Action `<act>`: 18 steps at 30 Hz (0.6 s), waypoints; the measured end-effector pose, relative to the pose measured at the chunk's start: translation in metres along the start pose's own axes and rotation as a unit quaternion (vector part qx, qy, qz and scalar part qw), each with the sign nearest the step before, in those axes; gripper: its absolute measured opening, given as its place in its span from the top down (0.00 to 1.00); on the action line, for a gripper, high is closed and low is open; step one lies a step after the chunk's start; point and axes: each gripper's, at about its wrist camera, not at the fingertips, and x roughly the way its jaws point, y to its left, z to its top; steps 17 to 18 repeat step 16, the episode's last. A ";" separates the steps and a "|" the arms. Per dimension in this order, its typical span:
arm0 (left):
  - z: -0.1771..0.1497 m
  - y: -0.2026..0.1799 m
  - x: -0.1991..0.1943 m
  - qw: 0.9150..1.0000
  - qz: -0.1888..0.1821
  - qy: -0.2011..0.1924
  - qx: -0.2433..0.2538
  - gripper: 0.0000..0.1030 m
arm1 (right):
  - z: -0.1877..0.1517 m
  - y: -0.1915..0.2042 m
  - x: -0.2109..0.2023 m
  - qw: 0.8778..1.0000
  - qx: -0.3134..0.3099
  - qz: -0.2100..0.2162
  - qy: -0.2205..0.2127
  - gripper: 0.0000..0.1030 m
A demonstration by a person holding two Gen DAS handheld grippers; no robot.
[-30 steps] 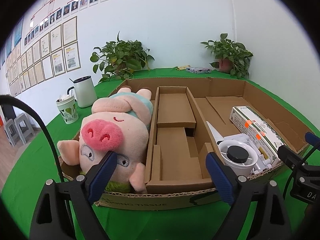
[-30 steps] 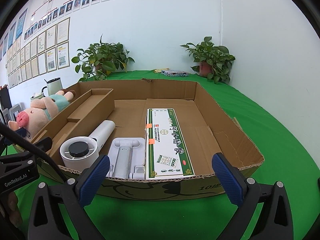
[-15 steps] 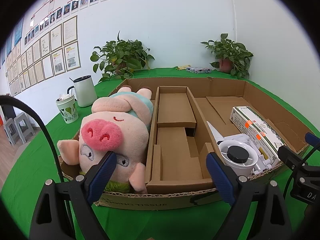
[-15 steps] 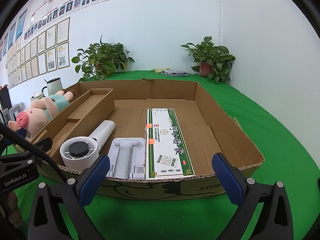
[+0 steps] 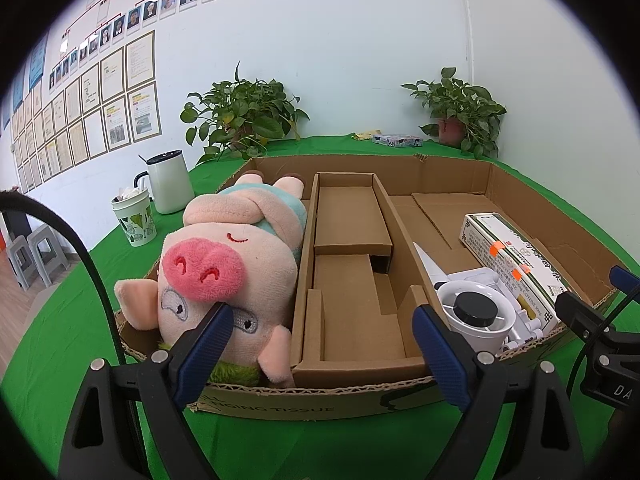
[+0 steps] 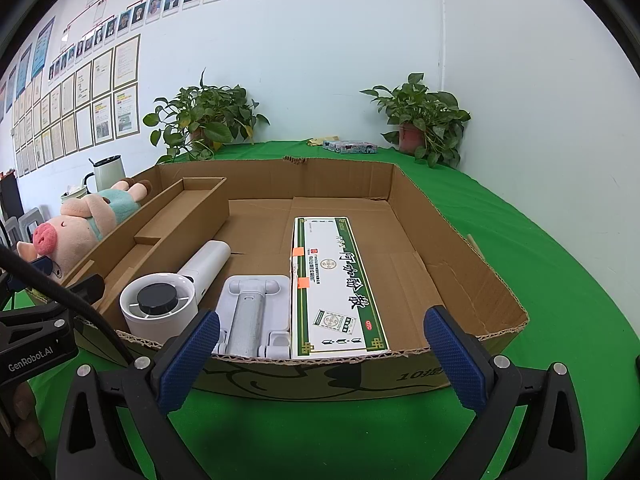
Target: Organize objects
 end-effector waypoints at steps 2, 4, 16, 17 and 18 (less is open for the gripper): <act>0.000 0.000 0.000 1.000 -0.001 0.000 0.000 0.12 | 0.000 0.000 0.000 1.000 0.000 0.000 0.000 0.00; 0.000 0.000 0.000 1.000 -0.001 0.000 -0.001 0.12 | 0.000 0.000 0.000 1.000 0.000 0.000 0.000 0.00; 0.001 0.001 -0.001 1.000 0.000 -0.001 0.001 0.11 | 0.000 0.000 0.000 1.000 0.000 0.000 -0.001 0.00; 0.001 0.001 -0.001 1.000 0.000 -0.001 0.001 0.11 | 0.000 0.000 0.000 1.000 0.000 0.000 -0.001 0.00; 0.001 0.001 -0.001 1.000 0.000 -0.001 0.001 0.11 | 0.000 0.000 0.000 1.000 0.000 0.000 -0.001 0.00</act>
